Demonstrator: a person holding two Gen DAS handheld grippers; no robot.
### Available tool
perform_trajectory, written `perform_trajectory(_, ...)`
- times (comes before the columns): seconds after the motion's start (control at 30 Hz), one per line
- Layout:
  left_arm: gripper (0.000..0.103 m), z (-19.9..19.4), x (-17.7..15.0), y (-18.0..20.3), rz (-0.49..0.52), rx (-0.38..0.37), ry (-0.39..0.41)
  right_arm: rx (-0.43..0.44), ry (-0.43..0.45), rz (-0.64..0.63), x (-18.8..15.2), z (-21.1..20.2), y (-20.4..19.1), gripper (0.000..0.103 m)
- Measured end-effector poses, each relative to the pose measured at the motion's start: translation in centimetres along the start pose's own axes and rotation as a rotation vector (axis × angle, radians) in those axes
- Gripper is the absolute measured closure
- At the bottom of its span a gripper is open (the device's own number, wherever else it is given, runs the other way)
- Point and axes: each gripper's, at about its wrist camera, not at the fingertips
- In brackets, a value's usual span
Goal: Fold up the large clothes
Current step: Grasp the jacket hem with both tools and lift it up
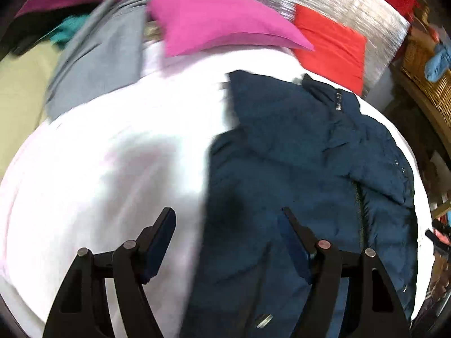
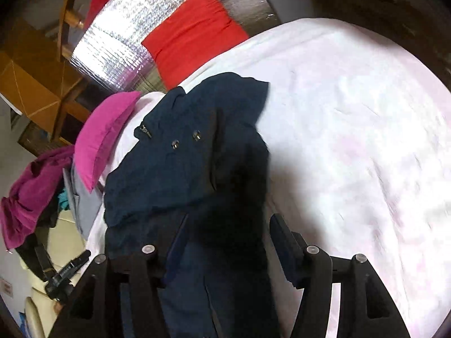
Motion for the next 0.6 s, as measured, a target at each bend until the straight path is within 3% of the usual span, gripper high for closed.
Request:
perform_trajectory(0.07, 0.028, -1.1, -2.4, -2.5, -0.055, 0.001, -0.012, 0.033, -0.003, 0.035, -1.5, -0.8, 1.1, 0.036)
perform_trajectory(0.17, 0.028, -2.4, -5.3, -5.3, -0.143, -0.081, -0.034, 0.084, -0.025, 0.079, -4.2, -1.8, 2.6, 0.036)
perform_trajectory(0.33, 0.029, -2.9, -9.0, -6.8, -0.185, -0.141, -0.080, 0.139, -0.053, 0.127, -7.7, -2.3, 3.5, 0.036)
perform_trajectory(0.4, 0.043, -2.8, -10.1, -7.0, -0.186, -0.182, -0.111, 0.147, -0.067, 0.140, -8.9, -2.4, 3.8, 0.036)
perform_trajectory(0.47, 0.050, -2.4, -10.6, -6.7, -0.183, -0.200, -0.132, 0.149, -0.072, 0.153, -9.8, -2.6, 4.1, 0.036)
perform_trajectory(0.6, 0.051, -1.7, -11.4, -6.8, -0.200, -0.217, -0.182, 0.160, -0.085, 0.178, -10.6, -2.5, 4.7, 0.036)
Point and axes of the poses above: each gripper's, at about its wrist camera, not at the fingertips, and z roughly the way its jaws point, y to its right, x to its top, and after that the axes turned 4 degrees about -y, right-handed
